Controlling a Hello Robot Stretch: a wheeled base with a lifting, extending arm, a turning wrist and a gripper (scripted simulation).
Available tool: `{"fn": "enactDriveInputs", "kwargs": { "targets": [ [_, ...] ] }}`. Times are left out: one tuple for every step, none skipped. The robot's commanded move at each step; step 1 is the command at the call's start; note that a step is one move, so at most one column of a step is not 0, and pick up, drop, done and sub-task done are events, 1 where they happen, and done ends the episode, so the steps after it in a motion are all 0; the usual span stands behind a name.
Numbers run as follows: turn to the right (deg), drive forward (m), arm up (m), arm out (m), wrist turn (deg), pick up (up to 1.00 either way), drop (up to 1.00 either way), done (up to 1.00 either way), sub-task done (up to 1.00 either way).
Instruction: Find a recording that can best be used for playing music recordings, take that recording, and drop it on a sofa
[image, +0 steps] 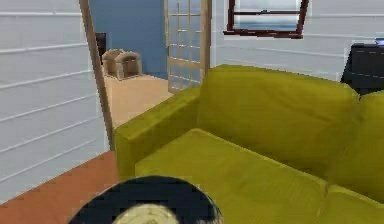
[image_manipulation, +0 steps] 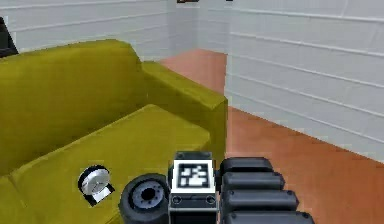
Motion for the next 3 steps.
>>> {"fn": "enactDriveInputs", "kwargs": {
  "targets": [
    [39.0, 0.00, 0.00, 0.00, 0.0, 0.00, 0.00, 0.00, 0.00],
    [0.0, 0.30, 0.00, 0.00, 0.0, 0.00, 0.00, 0.00, 0.00],
    [-45.0, 0.00, 0.00, 0.00, 0.0, 0.00, 0.00, 0.00, 0.00]
  ]
}}
